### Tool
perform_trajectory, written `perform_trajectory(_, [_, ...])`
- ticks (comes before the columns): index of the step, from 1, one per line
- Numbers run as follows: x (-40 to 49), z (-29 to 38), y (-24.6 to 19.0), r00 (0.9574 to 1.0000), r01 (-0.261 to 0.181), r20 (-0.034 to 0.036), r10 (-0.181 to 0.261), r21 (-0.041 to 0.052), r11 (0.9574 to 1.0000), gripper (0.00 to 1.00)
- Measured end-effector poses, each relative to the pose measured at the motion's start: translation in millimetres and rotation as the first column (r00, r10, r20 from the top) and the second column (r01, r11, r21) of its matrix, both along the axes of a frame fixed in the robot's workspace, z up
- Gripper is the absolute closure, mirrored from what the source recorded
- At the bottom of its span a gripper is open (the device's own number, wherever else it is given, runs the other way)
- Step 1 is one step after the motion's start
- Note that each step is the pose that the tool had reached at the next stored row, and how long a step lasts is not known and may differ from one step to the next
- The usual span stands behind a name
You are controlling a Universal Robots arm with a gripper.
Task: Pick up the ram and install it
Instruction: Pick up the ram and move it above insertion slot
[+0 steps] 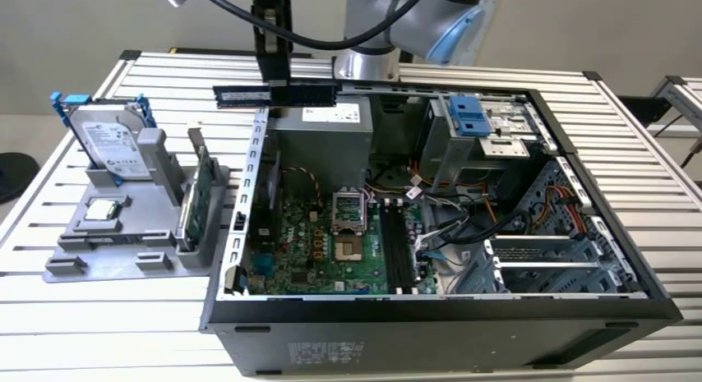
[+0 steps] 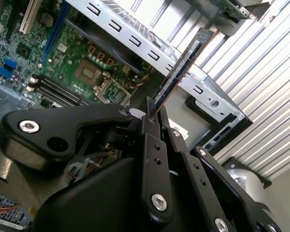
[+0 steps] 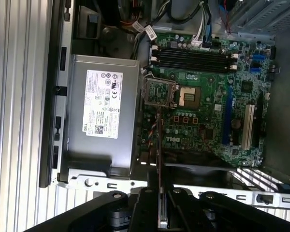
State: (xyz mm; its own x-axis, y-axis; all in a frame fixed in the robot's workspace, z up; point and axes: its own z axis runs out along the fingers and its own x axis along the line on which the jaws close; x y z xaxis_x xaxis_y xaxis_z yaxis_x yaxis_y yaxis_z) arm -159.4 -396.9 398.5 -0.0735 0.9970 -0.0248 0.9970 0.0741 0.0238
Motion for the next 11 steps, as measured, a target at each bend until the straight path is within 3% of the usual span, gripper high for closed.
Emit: perform_trajectory(11, [19.3, 0.0, 0.0, 1.0, 0.0, 0.0, 0.0, 0.0, 1.0, 1.0])
